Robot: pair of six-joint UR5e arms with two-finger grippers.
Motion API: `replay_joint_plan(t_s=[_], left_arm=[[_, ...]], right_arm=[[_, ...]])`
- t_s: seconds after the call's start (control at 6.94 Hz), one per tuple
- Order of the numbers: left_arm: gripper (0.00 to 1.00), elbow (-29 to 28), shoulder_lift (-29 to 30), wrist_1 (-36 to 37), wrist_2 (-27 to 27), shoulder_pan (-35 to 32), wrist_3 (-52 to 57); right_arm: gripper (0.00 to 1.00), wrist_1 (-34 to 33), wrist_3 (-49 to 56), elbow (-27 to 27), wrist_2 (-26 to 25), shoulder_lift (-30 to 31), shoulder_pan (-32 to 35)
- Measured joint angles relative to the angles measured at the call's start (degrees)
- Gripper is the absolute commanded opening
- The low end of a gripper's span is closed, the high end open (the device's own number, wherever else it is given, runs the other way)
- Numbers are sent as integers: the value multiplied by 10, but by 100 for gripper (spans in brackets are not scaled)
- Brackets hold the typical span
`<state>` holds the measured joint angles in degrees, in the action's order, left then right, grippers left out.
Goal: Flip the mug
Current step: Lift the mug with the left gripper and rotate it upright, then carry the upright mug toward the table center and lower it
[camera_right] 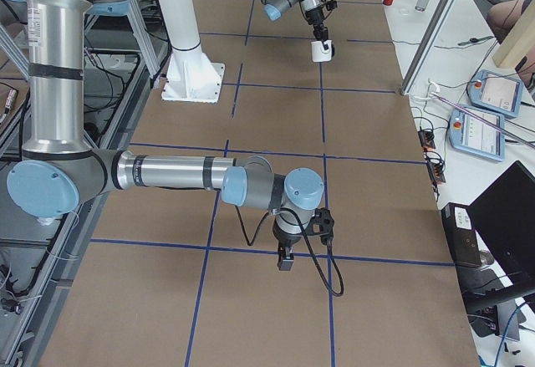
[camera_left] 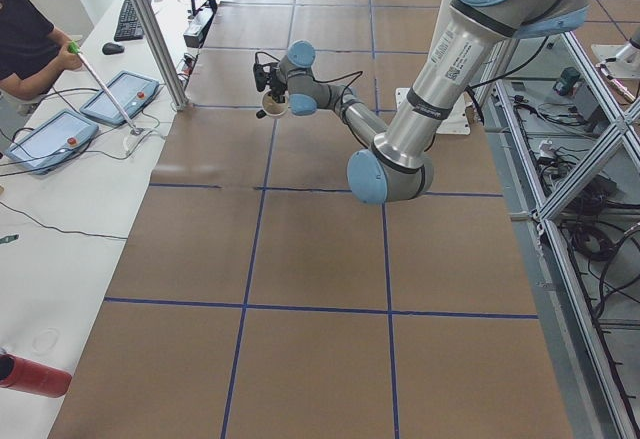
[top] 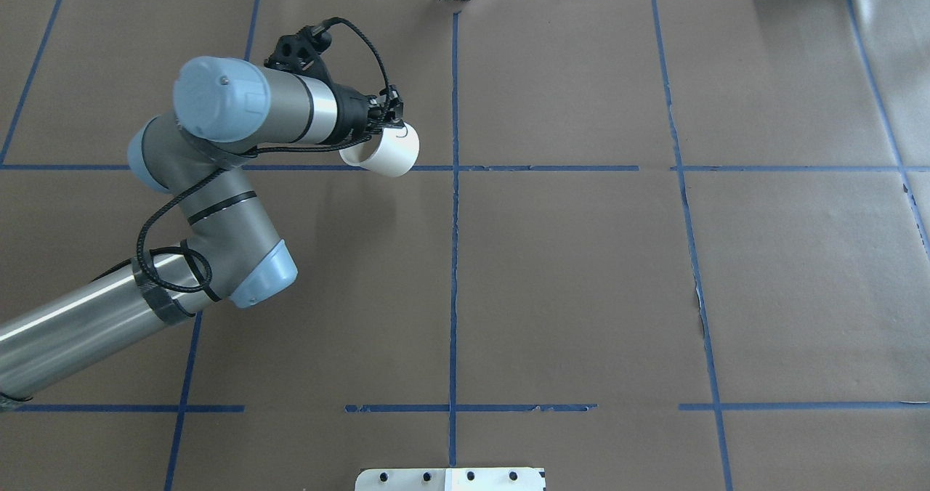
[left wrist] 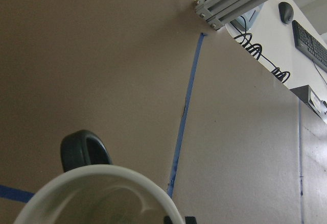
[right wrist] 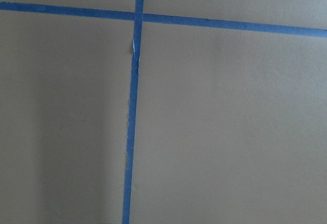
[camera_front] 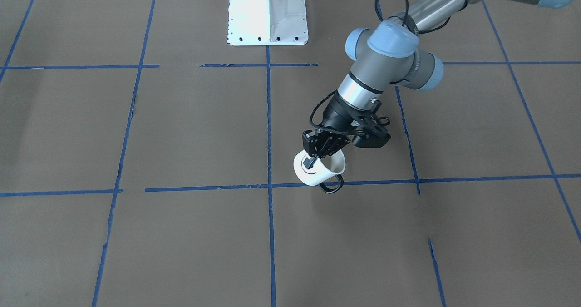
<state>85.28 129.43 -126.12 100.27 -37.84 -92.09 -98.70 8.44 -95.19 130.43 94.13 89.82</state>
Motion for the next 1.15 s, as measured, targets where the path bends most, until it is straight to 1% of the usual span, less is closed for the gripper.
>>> replay_joint_plan(t_s=[0.29,0.43,0.58,0.72,1.01,1.15], left_arm=[[0,-8,72,176,-19,34,34],[0,-32,110,235,-30,52,39],[0,-75,152,277,-50,66,46],[0,-108,180,309,-63,76,56],[0,-139,210,356,-88,88,65],[0,-157,224,363,-105,96,66]], right_arm=[[100,0,0,0,0,0,0],[100,0,0,0,0,0,0],[100,0,0,0,0,0,0],[100,0,0,0,0,0,0],[100,0,0,0,0,0,0],[100,0,0,0,0,0,0]])
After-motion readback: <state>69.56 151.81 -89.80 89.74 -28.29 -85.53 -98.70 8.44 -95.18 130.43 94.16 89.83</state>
